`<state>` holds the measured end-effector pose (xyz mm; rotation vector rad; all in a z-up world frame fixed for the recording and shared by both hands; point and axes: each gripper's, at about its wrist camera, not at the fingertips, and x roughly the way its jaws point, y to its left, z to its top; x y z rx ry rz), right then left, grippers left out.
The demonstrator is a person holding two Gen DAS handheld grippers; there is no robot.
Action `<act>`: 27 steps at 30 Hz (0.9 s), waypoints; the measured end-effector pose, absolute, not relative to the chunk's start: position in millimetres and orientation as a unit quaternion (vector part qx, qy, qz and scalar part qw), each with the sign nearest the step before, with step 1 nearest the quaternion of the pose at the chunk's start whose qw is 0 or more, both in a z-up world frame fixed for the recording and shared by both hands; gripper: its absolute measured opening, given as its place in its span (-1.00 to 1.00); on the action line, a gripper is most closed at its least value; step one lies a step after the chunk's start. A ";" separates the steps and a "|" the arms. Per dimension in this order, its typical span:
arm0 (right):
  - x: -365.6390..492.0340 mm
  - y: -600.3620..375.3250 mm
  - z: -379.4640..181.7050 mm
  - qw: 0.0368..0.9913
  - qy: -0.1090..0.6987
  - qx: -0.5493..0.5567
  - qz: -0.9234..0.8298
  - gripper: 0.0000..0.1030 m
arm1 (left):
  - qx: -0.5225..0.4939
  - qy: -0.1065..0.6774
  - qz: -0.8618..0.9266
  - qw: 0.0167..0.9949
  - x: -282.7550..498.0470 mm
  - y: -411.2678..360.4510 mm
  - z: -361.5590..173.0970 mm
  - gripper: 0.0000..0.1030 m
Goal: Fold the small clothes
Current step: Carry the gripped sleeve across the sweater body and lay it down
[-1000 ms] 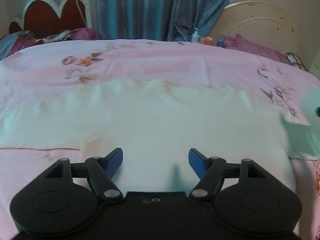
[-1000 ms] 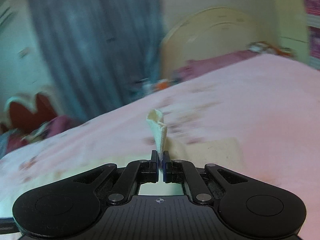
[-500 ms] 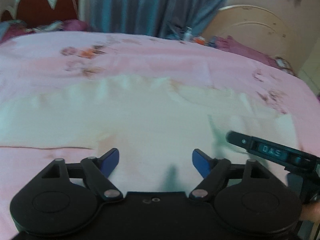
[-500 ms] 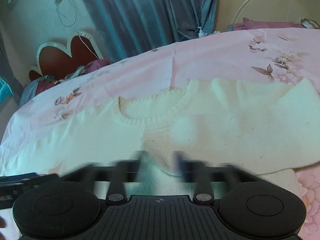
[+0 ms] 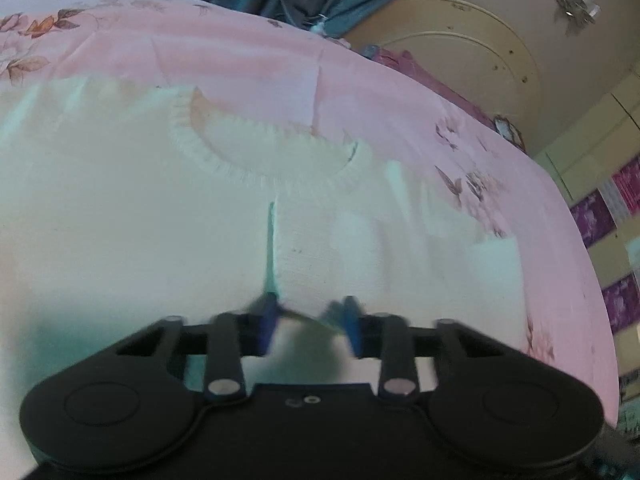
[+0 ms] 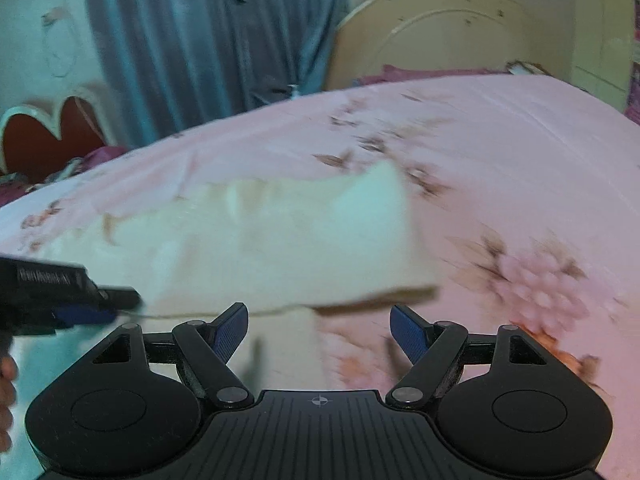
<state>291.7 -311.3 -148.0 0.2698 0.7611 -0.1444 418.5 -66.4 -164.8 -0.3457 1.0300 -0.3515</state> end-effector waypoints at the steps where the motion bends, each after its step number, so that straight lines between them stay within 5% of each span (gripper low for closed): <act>1: 290.7 -313.8 -150.4 0.915 0.373 0.133 -0.073 0.50 | -0.174 0.483 -0.169 0.841 418.9 -67.1 -165.5 -0.79; 4: 291.6 -317.6 -156.9 0.911 0.380 0.139 -0.075 0.50 | -0.175 0.477 -0.167 0.845 418.2 -73.9 -166.6 -0.92; 14: 320.6 -310.2 -169.3 0.908 0.385 0.147 -0.080 0.50 | -0.205 0.357 -0.172 0.895 409.8 -20.6 -73.9 -0.94; 18: 329.6 -303.5 -168.4 0.912 0.377 0.142 -0.077 0.49 | -0.190 0.345 -0.121 0.911 405.3 21.1 -76.0 -0.94; 20: 332.4 -301.5 -169.1 0.913 0.376 0.139 -0.073 0.08 | -0.193 0.360 -0.088 0.909 404.5 43.9 -90.6 -0.94; 21: 333.9 -301.7 -170.0 0.912 0.378 0.140 -0.071 -0.30 | -0.195 0.367 -0.074 0.907 404.8 49.9 -98.7 -0.94; 23: 334.1 -302.0 -170.3 0.913 0.377 0.143 -0.070 -0.37 | -0.191 0.383 -0.051 0.902 403.9 61.2 -116.1 -0.94; 27: 334.0 -301.8 -167.4 0.914 0.376 0.142 -0.056 -0.85 | -0.187 0.406 -0.033 0.894 403.8 66.3 -142.8 -0.94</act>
